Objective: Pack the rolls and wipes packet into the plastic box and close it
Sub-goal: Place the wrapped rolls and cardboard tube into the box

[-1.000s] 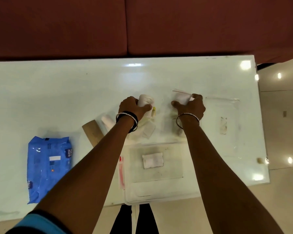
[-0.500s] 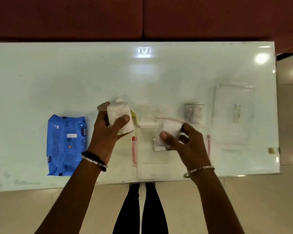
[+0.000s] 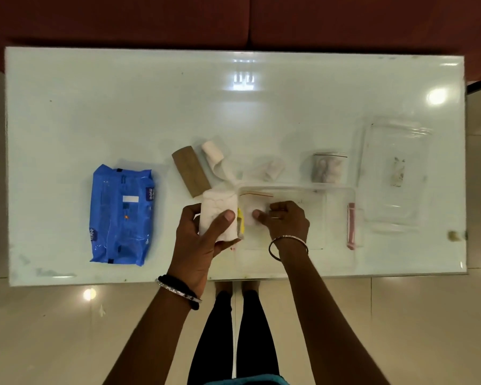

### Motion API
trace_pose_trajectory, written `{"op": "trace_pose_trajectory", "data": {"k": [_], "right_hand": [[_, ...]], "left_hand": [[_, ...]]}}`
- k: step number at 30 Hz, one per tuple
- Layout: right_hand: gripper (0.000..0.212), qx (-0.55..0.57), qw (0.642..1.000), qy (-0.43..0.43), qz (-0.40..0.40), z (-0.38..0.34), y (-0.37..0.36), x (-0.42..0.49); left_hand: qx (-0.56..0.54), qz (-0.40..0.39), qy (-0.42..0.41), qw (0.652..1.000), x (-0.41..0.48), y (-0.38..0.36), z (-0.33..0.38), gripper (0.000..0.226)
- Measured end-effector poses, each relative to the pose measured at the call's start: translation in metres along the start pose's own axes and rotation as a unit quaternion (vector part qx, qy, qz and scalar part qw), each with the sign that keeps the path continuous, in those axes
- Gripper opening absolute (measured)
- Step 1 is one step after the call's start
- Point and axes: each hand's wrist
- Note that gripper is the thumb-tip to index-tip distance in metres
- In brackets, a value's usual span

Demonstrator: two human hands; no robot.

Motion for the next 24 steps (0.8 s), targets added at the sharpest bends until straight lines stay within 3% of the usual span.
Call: {"op": "trace_pose_trajectory", "data": {"k": [4,7,9,11,13,15,17,21,24], "right_hand": [[0.037,0.029,0.996,0.069,0.054,-0.007,0.021,-0.033],[0.041,0.195,0.974,0.038,-0.106,-0.016,0.040,-0.063],[0.042,0.223,0.956,0.035,-0.189,-0.017,0.045,-0.078],[0.038,0.210,0.962,0.048,-0.168,-0.016,0.043,-0.084],[0.034,0.228,0.965,0.039,-0.123,-0.014,0.044,-0.081],[0.031,0.243,0.965,0.017,-0.096,-0.009,0.050,-0.070],[0.033,0.234,0.970,-0.003,-0.065,-0.003,0.059,-0.054],[0.048,0.135,0.990,-0.017,0.034,0.011,0.071,-0.017],[0.052,0.085,0.995,-0.022,0.040,0.012,0.063,0.005]], "left_hand": [[0.018,0.002,0.014,1.000,-0.005,-0.009,-0.007,0.053],[0.135,0.030,-0.011,0.990,-0.013,-0.021,-0.012,0.062],[0.253,0.062,-0.063,0.963,-0.020,-0.030,-0.015,0.060],[0.325,0.069,-0.122,0.935,-0.026,-0.036,-0.018,0.050],[0.347,0.018,-0.148,0.926,-0.030,-0.039,-0.023,0.050],[0.329,-0.052,-0.116,0.936,-0.030,-0.040,-0.026,0.054],[0.314,-0.068,-0.081,0.943,-0.029,-0.037,-0.027,0.049],[0.360,0.058,-0.121,0.923,-0.023,-0.027,-0.026,0.026],[0.406,0.114,-0.147,0.895,-0.018,-0.024,-0.026,0.029]]}}
Point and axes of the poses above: each hand's wrist, its own x-axis towards the middle knuckle, its own y-axis out of the back of the hand, z = x × y, and after that the axes turned 5 degrees about x, right-handed
